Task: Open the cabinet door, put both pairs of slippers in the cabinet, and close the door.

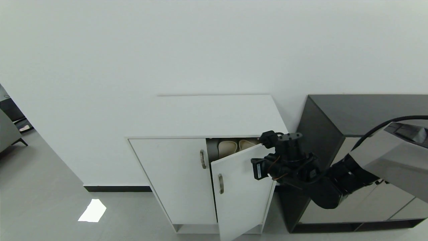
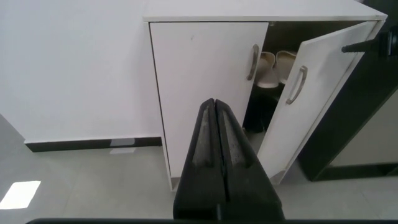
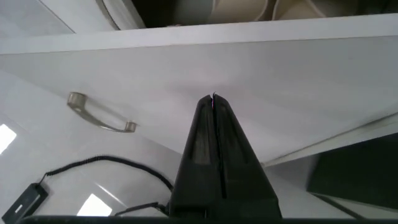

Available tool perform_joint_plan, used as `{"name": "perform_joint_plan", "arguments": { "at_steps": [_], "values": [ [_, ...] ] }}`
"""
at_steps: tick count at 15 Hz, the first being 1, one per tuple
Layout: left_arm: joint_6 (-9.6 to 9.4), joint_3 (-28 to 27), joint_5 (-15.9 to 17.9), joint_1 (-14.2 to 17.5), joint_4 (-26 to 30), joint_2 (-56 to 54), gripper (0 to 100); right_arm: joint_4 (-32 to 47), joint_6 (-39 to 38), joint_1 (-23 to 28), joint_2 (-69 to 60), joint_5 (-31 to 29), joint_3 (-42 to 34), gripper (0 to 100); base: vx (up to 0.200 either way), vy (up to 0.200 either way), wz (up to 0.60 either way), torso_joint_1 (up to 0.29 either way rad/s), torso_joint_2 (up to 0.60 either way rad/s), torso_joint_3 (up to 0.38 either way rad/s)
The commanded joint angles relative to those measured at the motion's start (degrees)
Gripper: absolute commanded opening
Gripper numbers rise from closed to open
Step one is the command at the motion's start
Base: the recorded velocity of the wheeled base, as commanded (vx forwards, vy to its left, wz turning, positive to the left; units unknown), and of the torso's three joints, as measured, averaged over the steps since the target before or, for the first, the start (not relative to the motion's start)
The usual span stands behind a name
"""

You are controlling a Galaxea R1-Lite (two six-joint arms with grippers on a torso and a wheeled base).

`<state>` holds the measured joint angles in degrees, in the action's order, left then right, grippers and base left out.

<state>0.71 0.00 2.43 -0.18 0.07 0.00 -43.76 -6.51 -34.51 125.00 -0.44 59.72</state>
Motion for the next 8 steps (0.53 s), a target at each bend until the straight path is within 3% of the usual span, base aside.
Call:
{"name": "perform_joint_plan", "arguments": {
  "at_steps": [1,8],
  "values": [
    [0.08,0.0,-0.05,0.01,0.01,0.0,0,0.35,0.01,0.67,1.74,0.0,2.24,0,0.0,0.0,0.0,0.0,0.0,0.0],
    [0.08,0.0,-0.05,-0.08,0.01,0.0,0,6.59,0.01,2.08,3.49,0.0,9.98,0,0.0,0.0,0.0,0.0,0.0,0.0]
  ]
}}
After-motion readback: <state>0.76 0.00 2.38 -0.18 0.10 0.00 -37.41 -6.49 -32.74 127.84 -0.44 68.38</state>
